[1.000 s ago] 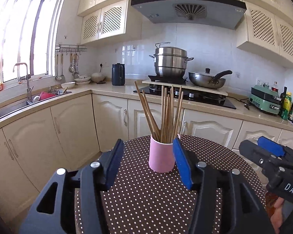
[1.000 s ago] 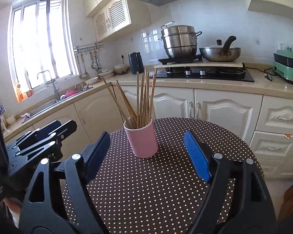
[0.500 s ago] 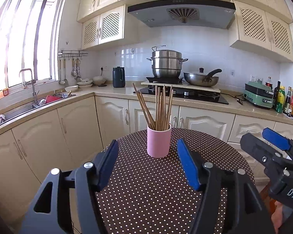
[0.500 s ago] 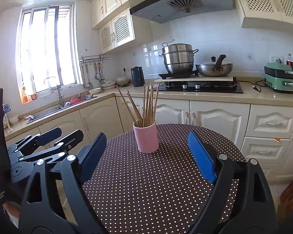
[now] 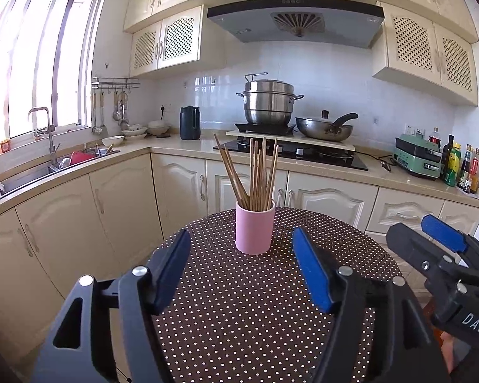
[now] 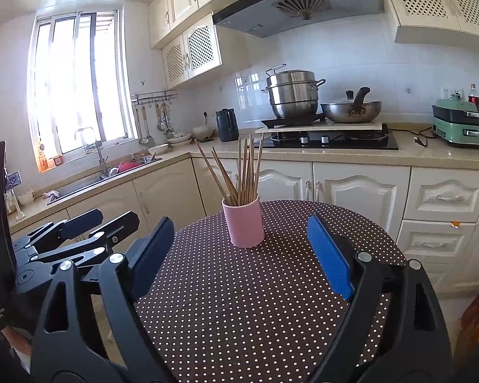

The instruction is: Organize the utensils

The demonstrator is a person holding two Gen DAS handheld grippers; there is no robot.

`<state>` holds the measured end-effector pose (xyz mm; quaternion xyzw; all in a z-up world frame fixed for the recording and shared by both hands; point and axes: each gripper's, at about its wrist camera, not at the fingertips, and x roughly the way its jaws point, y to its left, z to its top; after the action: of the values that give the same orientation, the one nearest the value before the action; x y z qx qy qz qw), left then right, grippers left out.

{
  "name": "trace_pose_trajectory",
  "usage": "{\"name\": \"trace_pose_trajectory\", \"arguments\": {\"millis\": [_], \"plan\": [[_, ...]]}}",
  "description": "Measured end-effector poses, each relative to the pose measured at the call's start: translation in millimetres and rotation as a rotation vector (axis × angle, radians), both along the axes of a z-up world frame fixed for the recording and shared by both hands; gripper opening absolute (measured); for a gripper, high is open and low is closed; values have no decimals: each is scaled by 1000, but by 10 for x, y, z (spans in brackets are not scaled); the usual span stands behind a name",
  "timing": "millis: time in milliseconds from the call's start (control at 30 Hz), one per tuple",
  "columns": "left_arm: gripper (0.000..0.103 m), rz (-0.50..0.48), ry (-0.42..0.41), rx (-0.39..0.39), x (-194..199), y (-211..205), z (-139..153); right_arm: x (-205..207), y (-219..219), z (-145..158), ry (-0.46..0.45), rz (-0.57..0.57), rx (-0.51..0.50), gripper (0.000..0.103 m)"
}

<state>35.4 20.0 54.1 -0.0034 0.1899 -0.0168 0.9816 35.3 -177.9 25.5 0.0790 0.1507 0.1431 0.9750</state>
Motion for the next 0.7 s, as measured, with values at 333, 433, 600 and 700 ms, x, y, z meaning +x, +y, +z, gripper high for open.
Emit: {"name": "trace_pose_trajectory", "arguments": {"millis": [333, 433, 600, 700], "plan": [[67, -19, -3, -9, -17, -11, 19, 3, -18, -19, 26, 1, 25, 84], [67, -16, -2, -6, -24, -4, 20, 4, -45, -20, 27, -2, 30, 84], [68, -16, -2, -8, -35, -1, 22, -4, -17, -13, 25, 7, 20, 84], [68, -18, 2, -7, -39, -7, 19, -11, -10, -15, 27, 8, 22, 84]]}}
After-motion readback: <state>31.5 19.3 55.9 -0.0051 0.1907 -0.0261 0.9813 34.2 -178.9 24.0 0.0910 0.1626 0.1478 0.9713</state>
